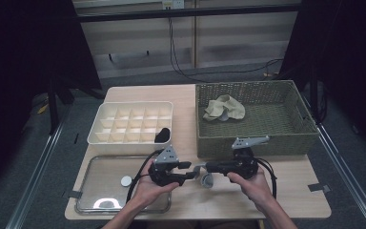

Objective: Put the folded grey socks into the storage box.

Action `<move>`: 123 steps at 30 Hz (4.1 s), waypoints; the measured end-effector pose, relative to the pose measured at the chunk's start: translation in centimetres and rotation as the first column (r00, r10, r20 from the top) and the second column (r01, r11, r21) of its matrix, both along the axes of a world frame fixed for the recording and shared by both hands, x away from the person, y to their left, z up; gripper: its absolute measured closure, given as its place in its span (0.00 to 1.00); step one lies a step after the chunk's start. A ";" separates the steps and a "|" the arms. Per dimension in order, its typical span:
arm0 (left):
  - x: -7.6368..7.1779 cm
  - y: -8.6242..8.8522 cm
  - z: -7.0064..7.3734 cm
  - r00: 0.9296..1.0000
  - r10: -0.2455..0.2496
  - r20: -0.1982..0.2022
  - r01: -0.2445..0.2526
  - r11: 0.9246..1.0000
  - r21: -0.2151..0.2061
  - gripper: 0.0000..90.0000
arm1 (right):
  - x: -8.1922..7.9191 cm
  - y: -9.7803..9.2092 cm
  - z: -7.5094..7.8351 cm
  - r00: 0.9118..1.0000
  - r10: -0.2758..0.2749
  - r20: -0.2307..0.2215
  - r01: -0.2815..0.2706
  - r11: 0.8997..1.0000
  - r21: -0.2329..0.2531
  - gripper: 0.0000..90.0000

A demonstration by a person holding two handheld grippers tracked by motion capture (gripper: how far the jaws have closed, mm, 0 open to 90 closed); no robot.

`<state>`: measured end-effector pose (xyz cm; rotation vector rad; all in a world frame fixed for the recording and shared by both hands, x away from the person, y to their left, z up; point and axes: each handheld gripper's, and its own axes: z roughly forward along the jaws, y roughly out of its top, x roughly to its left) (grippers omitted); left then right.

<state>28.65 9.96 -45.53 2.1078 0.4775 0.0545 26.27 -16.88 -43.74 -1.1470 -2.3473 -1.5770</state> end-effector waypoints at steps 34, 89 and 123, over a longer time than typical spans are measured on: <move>-1.6 0.4 -2.4 0.995 -0.093 -0.027 0.097 0.982 0.162 1.00 | -1.5 -1.7 -3.3 0.998 -0.024 -0.066 0.015 0.990 -0.141 0.78; -0.3 -0.3 -3.7 0.989 -0.081 -0.120 0.092 0.991 0.094 0.74 | 0.2 -2.7 -4.9 0.992 -0.127 -0.029 0.117 0.969 -0.219 0.79; -0.5 -3.2 -3.2 0.975 -0.149 -0.166 0.157 0.987 0.035 0.86 | 2.2 -2.6 -5.5 0.993 -0.106 -0.051 0.093 0.975 -0.203 0.99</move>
